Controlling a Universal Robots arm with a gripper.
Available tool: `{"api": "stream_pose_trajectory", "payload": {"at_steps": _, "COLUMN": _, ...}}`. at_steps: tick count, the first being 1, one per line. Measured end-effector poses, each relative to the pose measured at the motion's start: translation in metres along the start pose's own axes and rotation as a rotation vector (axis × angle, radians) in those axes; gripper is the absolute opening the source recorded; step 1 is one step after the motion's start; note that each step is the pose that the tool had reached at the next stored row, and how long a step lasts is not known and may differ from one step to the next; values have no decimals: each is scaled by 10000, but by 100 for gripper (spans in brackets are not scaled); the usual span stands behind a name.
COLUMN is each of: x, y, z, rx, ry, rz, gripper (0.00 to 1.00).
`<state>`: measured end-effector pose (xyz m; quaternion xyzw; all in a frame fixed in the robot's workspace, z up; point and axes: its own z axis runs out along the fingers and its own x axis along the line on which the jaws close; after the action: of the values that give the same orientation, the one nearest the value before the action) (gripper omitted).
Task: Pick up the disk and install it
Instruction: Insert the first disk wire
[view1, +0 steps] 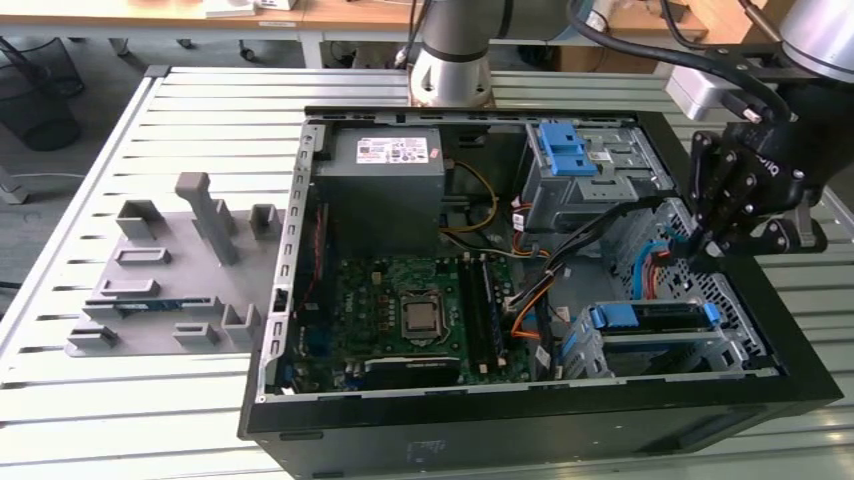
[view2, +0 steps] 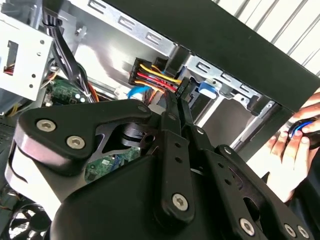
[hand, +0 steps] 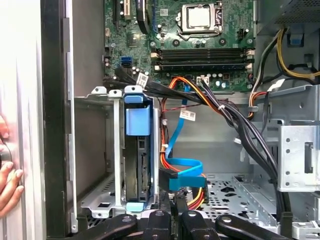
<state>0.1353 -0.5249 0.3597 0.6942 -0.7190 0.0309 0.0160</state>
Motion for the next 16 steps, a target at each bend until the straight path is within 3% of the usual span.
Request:
{"api": "stream_pose_trajectory", "payload": {"at_steps": 5, "x": 81, "y": 31, "z": 14, "rx": 56, "ry": -8, "rz": -11, "gripper": 16}}
{"api": "stream_pose_trajectory", "payload": {"at_steps": 11, "x": 124, "y": 115, "z": 30, "rx": 112, "ry": -11, "rz": -43, "gripper": 16}}
{"api": "stream_pose_trajectory", "payload": {"at_steps": 16, "x": 201, "y": 141, "z": 66, "rx": 138, "ry": -66, "rz": -68, "gripper": 16}}
